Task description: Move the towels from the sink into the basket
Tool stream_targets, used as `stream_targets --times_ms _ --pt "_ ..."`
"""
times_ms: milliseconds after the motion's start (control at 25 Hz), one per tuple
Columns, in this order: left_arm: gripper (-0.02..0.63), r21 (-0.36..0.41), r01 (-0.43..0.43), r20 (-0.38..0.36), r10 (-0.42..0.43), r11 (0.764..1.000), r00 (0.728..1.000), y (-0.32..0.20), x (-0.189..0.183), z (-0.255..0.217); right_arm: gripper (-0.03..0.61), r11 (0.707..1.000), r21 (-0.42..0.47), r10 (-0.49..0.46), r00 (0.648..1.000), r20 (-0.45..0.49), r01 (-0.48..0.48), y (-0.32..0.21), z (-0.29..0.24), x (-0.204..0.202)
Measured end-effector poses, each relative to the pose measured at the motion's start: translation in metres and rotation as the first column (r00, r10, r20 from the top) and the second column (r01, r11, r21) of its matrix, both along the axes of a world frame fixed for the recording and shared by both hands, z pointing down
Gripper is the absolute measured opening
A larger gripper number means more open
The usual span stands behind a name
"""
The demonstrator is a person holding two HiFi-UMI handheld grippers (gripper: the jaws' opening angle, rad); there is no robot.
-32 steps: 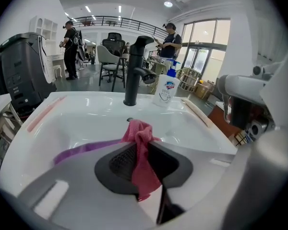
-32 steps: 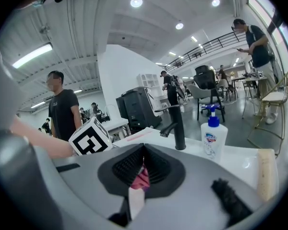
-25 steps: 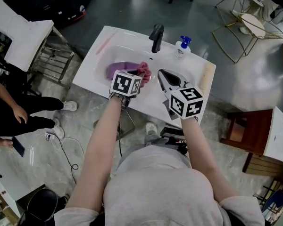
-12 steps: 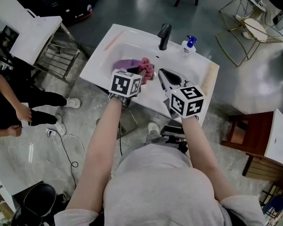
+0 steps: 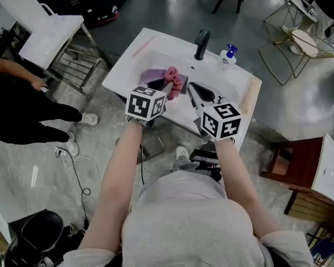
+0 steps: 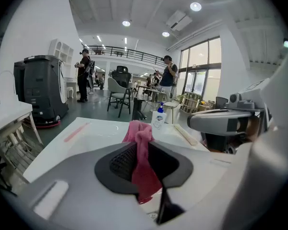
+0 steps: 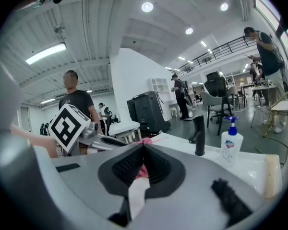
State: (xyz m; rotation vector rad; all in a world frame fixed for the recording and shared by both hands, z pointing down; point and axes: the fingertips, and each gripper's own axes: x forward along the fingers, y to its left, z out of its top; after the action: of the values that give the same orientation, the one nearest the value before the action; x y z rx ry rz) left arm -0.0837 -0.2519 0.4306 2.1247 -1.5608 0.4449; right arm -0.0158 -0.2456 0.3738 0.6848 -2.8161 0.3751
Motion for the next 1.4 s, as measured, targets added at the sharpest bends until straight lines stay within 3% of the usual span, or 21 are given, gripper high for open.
stream_targets --times_ms 560,1080,1400 --pt "0.079 0.151 0.104 -0.004 -0.105 0.983 0.994 0.066 -0.030 -0.047 0.018 0.996 0.036 -0.088 0.996 0.014 0.087 0.054 -0.020 -0.030" --pt "0.080 0.257 0.266 -0.039 -0.265 0.929 0.964 0.148 -0.068 -0.073 0.018 0.983 0.073 -0.172 0.985 0.014 0.171 0.118 -0.028 -0.058" --pt "0.078 0.284 0.341 -0.068 -0.336 0.896 0.939 0.198 -0.095 -0.078 0.018 0.969 0.093 -0.233 0.972 0.015 0.231 0.163 -0.034 -0.084"
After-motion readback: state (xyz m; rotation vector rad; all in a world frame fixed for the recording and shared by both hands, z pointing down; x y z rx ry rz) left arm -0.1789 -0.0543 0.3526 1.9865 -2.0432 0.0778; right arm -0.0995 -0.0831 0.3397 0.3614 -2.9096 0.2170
